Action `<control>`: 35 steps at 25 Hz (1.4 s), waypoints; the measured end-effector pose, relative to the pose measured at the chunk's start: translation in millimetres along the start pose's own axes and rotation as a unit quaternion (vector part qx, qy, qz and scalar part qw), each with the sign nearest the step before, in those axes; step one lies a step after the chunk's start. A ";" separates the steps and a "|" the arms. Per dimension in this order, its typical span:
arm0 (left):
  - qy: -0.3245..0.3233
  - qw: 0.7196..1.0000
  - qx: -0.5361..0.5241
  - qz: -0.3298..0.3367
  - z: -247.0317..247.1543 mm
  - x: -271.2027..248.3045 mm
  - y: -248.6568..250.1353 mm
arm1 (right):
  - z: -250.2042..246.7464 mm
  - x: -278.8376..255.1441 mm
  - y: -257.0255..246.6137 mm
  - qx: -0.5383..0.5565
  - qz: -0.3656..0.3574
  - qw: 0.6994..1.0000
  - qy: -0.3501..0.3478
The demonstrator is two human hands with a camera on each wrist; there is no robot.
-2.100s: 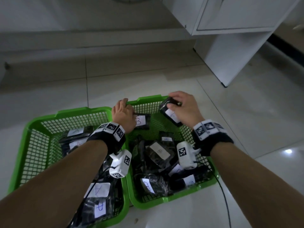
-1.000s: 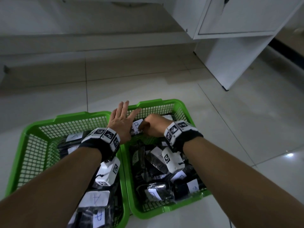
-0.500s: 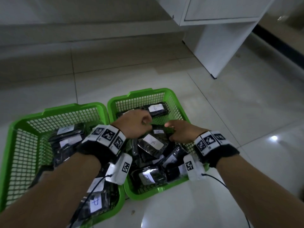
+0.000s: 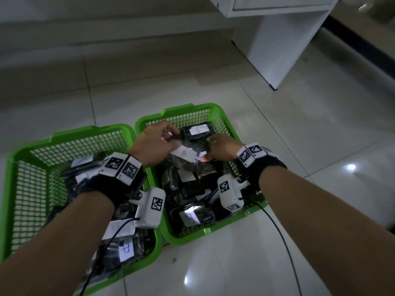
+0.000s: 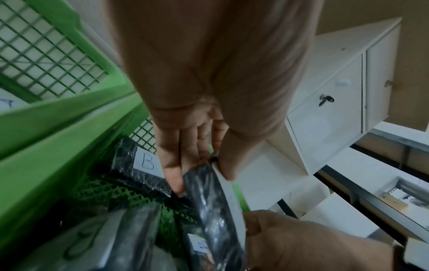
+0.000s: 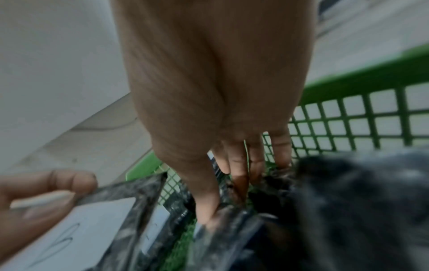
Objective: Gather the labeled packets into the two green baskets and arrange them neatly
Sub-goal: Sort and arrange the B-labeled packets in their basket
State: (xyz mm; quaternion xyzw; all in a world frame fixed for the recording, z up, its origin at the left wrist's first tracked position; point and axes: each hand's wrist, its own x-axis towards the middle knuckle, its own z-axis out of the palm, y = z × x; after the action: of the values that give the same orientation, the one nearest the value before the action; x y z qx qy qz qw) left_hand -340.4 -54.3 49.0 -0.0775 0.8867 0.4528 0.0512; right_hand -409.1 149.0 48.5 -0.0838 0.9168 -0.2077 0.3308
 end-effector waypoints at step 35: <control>0.053 0.989 -0.127 -0.061 -8.8 21.4 -47.3 | -1.6 36.1 -21.9 -0.159 -0.083 0.980 -0.087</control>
State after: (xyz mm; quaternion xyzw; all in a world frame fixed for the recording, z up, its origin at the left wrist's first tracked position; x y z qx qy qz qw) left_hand -352.9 -90.7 13.1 -0.1612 0.8169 0.5534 0.0214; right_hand -437.5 119.3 38.5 -0.2289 0.8957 -0.0778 0.3732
